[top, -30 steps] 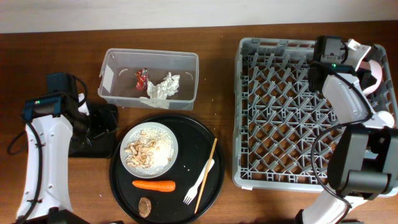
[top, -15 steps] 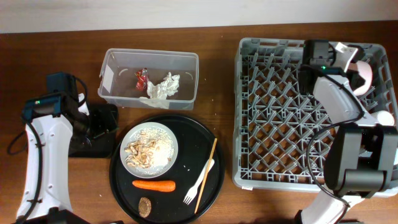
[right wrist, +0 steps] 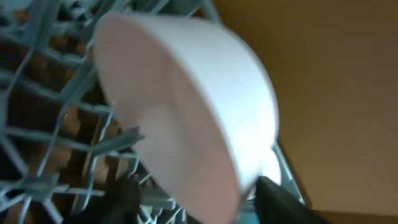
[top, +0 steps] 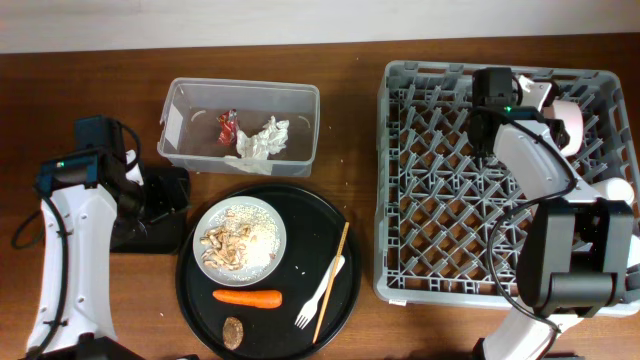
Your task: Sort waste into correct bins and load items into the dishwasher rack
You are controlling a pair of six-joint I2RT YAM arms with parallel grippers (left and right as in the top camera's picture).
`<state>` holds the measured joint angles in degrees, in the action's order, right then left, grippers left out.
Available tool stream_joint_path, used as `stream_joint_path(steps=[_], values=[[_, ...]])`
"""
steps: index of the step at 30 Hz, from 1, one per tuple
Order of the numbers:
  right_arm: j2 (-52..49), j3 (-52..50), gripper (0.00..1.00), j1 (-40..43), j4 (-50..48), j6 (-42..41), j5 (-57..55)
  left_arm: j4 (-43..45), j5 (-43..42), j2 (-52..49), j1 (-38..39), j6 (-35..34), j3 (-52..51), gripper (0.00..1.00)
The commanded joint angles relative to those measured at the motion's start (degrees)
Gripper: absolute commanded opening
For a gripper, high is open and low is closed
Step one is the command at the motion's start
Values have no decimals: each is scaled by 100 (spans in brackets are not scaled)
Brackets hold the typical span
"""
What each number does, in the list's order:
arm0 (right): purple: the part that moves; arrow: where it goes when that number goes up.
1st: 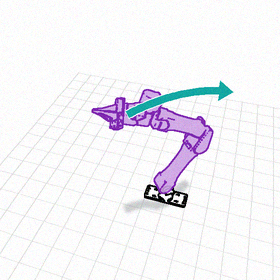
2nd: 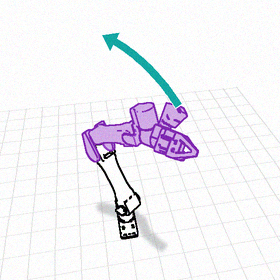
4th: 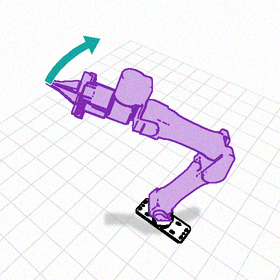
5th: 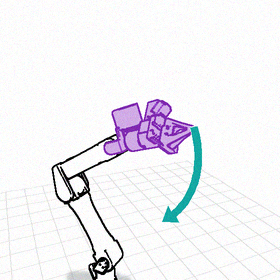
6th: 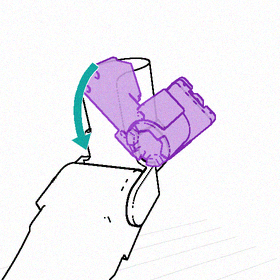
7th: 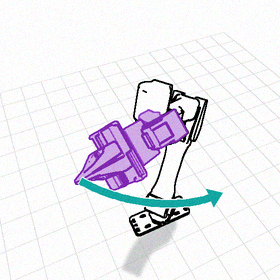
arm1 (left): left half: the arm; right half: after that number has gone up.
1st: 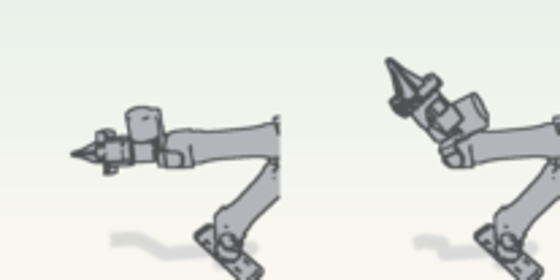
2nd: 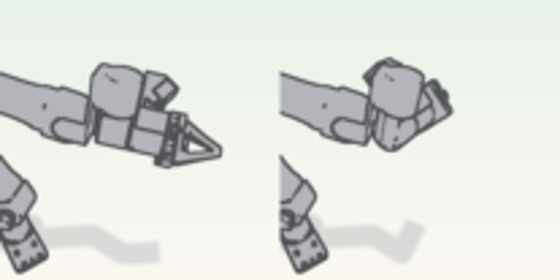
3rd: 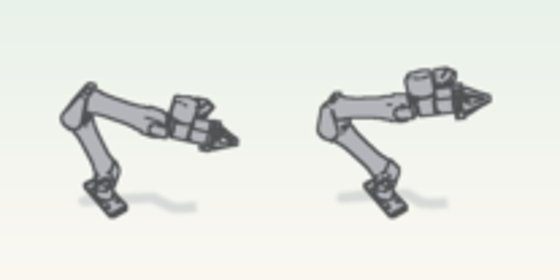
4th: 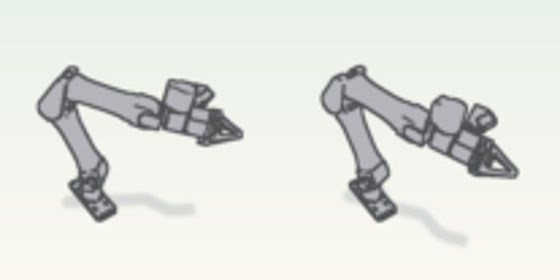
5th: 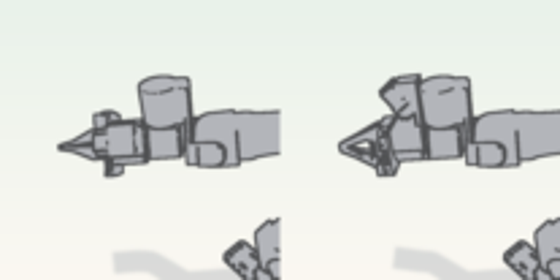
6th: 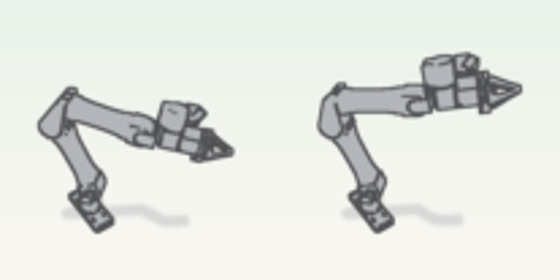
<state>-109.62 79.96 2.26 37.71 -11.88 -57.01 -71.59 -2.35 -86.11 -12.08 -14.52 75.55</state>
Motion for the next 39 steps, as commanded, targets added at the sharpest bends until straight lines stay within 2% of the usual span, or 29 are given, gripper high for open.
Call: stream_joint_path(steps=[1, 3, 5, 7, 9, 11, 13, 16, 17, 21, 25, 27, 30, 32, 39], values=[[-37, -48, 64, 0, 98, -57, 855, -4, 15, -2, -20, 68, -35, 99], [-37, -48, 63, 7, 59, -61, 852, -11, 15, -2, -20, 68, -35, 99], [-37, -46, 63, 7, -118, -59, 439, -28, 15, -2, -20, 68, -35, 100], [-35, -35, 64, 7, -420, -57, -435, -28, 15, -2, -20, 68, -35, 99], [-35, -24, 64, 4, -520, -52, -686, -26, 15, -2, -20, 66, -35, 99], [-35, -26, 64, 4, -122, -59, -267, -7, 15, -2, -20, 66, -35, 99], [-37, -26, 58, 28, 490, -157, 428, -7, 15, -2, -20, 68, -35, 99], [-35, -26, 57, 162, 1150, -1021, 426, -9, 15, -2, -20, 68, -35, 99], [-35, -26, 54, 201, 1274, -1034, 409, -13, 15, -2, -20, 68, -35, 99], [22, -13, 50, 227, 1303, -1117, -146, -20, 15, -2, -20, 68, -35, 100], [380, 13, 50, 273, 911, -1261, -52, -33, 13, -2, -20, 66, -35, 99], [444, 31, 50, 352, 365, -1010, 566, -33, 13, -2, -20, 68, -35, 99], [442, 39, 47, 487, -647, 52, 2004, -33, 13, -2, -20, 66, -35, 99], [444, 144, 47, 494, -1045, 264, 2035, -70, 15, -2, -20, 68, -35, 99], [444, 636, 49, 490, -699, 417, 2288, -85, 15, -2, -20, 68, -35, 99]])
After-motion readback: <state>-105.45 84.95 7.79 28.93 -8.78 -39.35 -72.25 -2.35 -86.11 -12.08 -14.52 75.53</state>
